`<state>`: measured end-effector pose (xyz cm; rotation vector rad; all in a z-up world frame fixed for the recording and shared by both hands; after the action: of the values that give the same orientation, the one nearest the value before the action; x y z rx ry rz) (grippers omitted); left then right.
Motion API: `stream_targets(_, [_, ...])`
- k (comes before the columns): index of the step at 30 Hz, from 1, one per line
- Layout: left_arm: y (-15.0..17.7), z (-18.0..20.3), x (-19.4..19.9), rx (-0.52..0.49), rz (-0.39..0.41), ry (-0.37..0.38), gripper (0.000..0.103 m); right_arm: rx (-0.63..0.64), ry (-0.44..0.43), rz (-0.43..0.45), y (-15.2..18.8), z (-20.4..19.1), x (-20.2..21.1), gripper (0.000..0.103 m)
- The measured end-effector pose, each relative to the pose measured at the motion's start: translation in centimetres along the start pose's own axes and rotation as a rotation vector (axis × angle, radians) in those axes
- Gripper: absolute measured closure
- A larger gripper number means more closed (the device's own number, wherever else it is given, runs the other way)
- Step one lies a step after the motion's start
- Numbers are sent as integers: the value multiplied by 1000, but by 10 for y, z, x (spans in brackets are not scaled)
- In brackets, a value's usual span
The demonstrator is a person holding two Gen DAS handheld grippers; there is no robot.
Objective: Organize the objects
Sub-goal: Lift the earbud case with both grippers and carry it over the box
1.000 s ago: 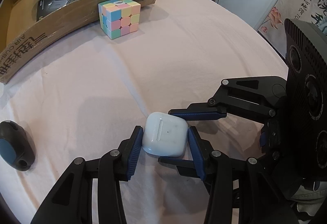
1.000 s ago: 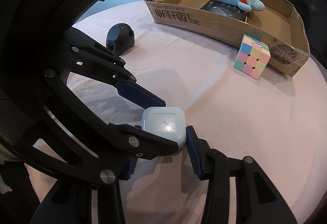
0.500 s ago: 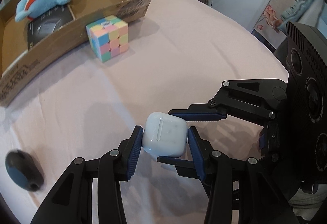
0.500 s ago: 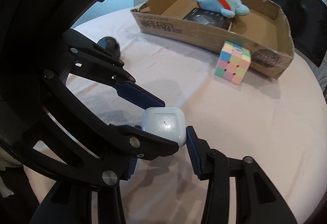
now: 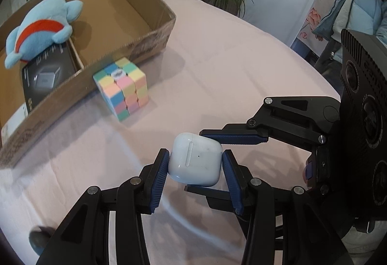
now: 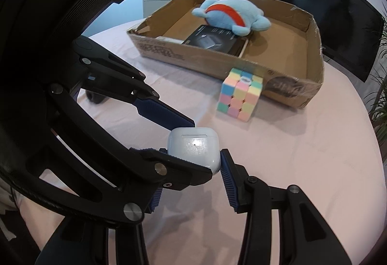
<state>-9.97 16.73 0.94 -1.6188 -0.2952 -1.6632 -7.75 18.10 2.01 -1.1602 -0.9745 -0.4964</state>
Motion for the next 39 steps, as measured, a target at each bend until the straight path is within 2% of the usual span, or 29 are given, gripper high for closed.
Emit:
stream_targets(7, [-18,-11,1,9,1,11,60,-6,6,-14,-15,15,-4,62])
stream_targets(12, [-34,-17,7,-3,11,-19,60,0,19,-30,-25,24,-7,62])
stream_targets(21, [-56,-31,22,2,51,-20,60,34,55,6,-50,37,1,62])
stream_targets(33, [-117,-57,47,-16,97,-70,60,66,99,66,-100,73,12,62])
stream_targets(39, [-152,-79,40,-24,85,-73,60,75,114,66,-131,102,1,62])
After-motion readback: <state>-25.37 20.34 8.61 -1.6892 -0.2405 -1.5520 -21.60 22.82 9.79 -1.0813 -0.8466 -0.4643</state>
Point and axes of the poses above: each gripper's, at about its wrist camera, not at the fingertips, and x roughly against the way its jaws point, z to its right, y to its underside, the point moved 10 cm from there along -x, roughly the way its jaws point, and after that the axes turned 12 degrees about -z, right-handed, at the moved point
